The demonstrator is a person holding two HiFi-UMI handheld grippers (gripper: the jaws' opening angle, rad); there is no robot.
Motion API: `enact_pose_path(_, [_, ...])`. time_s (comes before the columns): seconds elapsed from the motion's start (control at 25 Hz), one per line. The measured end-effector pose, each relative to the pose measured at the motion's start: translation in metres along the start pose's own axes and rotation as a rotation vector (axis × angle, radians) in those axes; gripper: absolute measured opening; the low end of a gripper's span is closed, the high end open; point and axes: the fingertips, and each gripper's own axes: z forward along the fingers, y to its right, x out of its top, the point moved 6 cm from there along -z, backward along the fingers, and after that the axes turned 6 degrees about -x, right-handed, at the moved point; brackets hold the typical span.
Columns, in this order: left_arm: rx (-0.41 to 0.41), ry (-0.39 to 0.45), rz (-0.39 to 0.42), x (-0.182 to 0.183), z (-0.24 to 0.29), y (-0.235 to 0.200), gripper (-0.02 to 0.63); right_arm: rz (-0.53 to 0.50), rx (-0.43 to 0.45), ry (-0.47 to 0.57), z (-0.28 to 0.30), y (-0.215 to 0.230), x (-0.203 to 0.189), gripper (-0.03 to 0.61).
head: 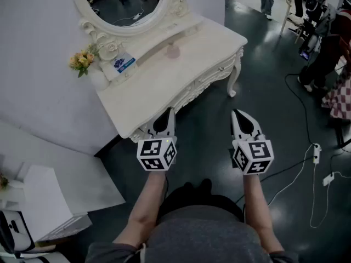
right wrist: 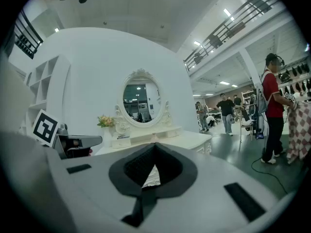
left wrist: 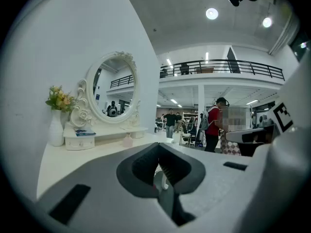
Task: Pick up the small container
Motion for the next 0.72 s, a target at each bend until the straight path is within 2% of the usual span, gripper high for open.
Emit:
enact_pose_path(0.24, [-0.01,-0.015,-0.015,-0.004,-0.001,0.012,0.006,0.004,0.014,0.0,-0.009,0.006,-0.005,0.005])
enact_pose_path(0.56, [0.031,-0.043,-0.021,-0.012,-0.001,0.011,0.01,0.031,0.072,-0.02,-0.015,0.004,-0.017,0.005])
enact_pose_path(0.72, [0.042,-0.049,-0.018,-0.012,0.004,0.004,0.068,0.05,0.084,-0.025,-0.007,0.004,-0.019,0.005])
